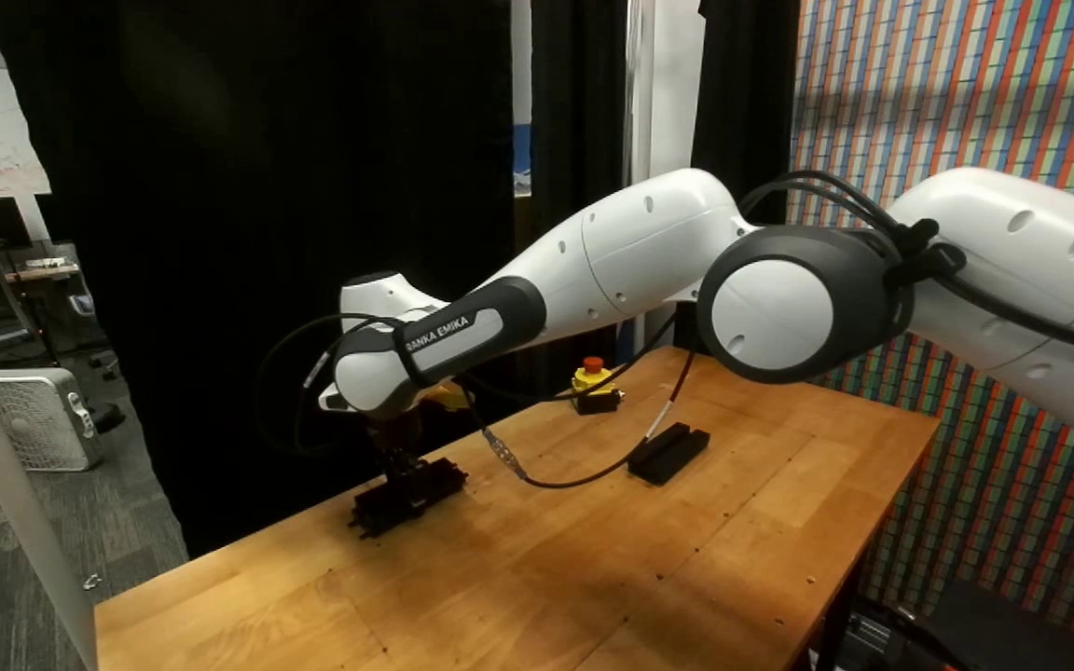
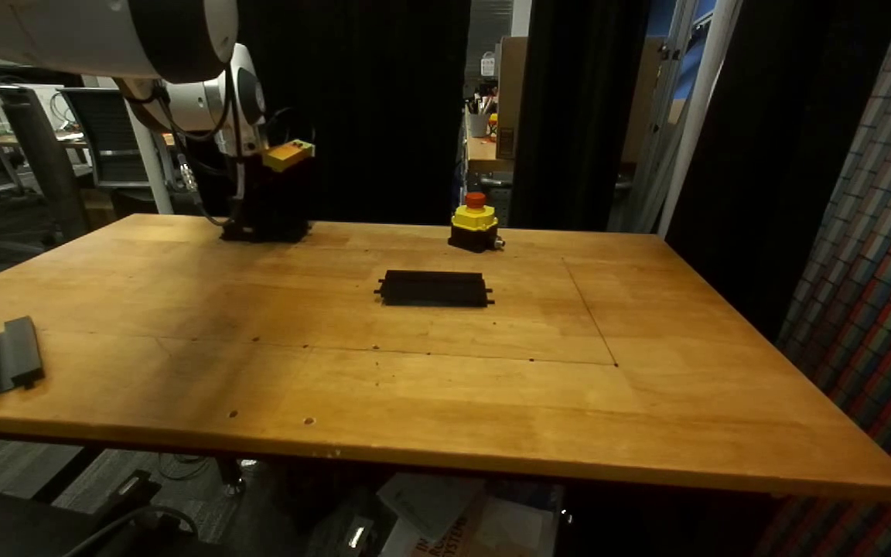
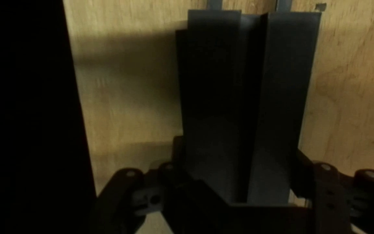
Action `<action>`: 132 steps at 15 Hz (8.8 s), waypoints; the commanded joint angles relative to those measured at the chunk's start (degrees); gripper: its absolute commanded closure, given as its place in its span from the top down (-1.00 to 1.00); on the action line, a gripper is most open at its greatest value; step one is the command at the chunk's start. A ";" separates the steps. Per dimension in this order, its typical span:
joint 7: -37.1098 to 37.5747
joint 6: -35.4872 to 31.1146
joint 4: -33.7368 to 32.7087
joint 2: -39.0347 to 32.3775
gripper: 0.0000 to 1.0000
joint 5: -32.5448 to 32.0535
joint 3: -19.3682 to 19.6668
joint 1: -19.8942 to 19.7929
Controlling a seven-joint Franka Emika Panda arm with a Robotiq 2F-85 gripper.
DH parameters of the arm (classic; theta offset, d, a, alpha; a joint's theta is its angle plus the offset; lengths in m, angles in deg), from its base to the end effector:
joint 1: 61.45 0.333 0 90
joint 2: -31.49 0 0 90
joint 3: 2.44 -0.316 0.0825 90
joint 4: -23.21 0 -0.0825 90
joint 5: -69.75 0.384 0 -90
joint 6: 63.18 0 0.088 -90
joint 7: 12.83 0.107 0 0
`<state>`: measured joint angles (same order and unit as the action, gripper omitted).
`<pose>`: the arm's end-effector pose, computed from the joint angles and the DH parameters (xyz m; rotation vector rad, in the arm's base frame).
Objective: Stack the black pieces together
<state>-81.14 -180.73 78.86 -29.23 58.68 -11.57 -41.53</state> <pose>0.7152 0.3307 0.2186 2.0409 2.3311 0.0263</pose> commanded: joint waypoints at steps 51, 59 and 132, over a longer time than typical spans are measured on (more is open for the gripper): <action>-25.67 -19.59 65.18 45.54 -0.07 1.45 6.22 -25.80; -26.60 -21.60 66.97 44.82 -0.07 2.09 6.47 -26.83; 10.79 -1.93 44.98 40.62 1.00 7.15 3.70 -16.31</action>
<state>-79.70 -186.20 128.40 13.10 65.77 -7.14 -60.20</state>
